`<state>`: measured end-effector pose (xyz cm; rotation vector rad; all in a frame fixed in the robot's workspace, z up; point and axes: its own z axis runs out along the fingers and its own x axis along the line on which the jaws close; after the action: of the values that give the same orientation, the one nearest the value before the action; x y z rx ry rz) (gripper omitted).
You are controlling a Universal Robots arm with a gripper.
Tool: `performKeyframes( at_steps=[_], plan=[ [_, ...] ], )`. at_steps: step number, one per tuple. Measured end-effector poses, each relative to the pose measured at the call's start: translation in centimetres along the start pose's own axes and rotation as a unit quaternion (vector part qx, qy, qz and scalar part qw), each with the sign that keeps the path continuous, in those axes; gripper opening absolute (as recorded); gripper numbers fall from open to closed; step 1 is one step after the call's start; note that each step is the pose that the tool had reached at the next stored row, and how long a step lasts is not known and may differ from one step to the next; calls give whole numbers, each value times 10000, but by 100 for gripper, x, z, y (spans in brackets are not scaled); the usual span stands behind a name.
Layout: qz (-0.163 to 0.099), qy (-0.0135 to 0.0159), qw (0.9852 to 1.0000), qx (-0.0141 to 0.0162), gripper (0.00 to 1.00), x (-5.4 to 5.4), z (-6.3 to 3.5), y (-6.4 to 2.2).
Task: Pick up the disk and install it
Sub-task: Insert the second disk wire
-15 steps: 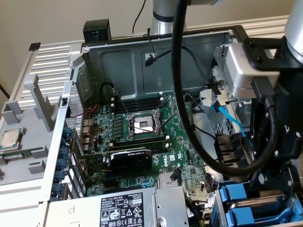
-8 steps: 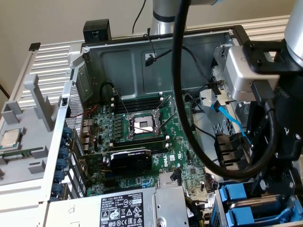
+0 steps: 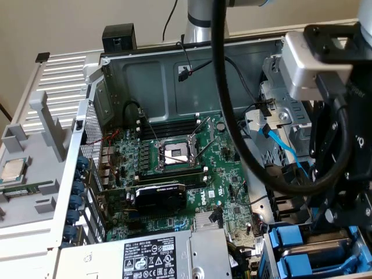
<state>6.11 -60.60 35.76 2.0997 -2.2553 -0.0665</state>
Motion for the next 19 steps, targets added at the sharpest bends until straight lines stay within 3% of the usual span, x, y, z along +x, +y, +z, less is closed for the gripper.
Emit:
performKeyframes(
  at_steps=[7,19],
  plan=[
    [1,10,10000,34,31,2,-176,8],
    [0,9,10000,35,31,2,-179,5]
  ],
)
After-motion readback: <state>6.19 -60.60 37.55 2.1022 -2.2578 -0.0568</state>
